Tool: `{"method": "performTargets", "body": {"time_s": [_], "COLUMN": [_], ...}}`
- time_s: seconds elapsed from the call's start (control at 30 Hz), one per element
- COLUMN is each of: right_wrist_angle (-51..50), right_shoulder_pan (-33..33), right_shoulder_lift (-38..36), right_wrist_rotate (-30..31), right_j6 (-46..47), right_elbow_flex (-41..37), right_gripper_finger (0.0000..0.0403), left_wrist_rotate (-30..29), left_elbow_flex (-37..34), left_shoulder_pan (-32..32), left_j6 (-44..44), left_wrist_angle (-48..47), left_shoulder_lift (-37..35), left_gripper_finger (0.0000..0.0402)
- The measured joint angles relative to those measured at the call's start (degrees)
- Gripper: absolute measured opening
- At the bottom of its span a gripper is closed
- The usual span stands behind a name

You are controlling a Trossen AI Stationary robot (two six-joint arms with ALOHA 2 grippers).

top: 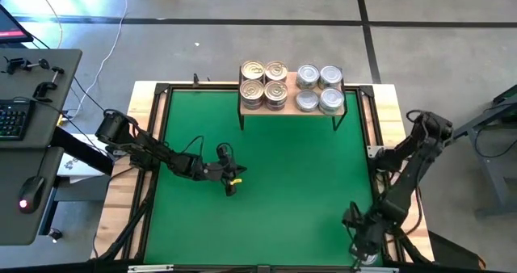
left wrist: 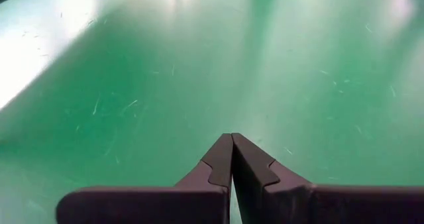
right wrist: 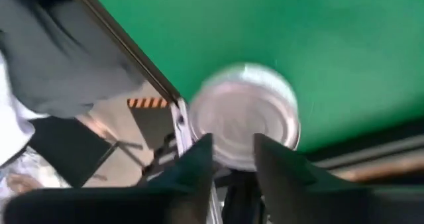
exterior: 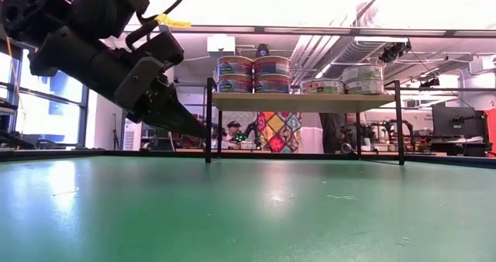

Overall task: Stack canned seafood by type on shelf
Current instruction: Stack the green tuna can on top of the green tuna can on the shelf

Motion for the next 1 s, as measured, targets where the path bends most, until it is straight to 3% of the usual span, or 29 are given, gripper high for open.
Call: {"method": "performTargets", "body": {"time_s": [0.17,0.37,0.63,0.73,1.0], "right_wrist_angle": [2.7,5.3,7.5,7.3,7.4], "right_shoulder_pan": [2.3,2.4,1.5,-0.3,-10.2], "right_shoulder_lift": [4.1,8.5,13.4,13.6,13.5], "right_wrist_rotate": [-5.4,-5.8,-6.9,-3.0,15.3], "right_j6": [5.0,4.5,-3.9,-8.1,-25.3], "right_elbow_flex": [-0.9,-0.9,-0.6,-0.6,-0.4], "right_gripper_finger": [0.0011,0.0019,0.0004,0.0002,0.0001], "left_wrist_rotate": [0.0,0.0,0.0,0.0,0.4], "left_elbow_flex": [0.0,0.0,0.0,0.0,0.0], "left_shoulder_pan": [0.0,0.0,0.0,0.0,-0.1], "left_j6": [0.0,0.0,-0.1,-0.1,0.0], "left_wrist_angle": [0.0,0.0,0.5,1.6,5.6], "left_shoulder_lift": [0.0,0.0,0.0,0.0,0.0], "left_gripper_finger": [0.0,0.0,0.0,0.0,0.0]}}
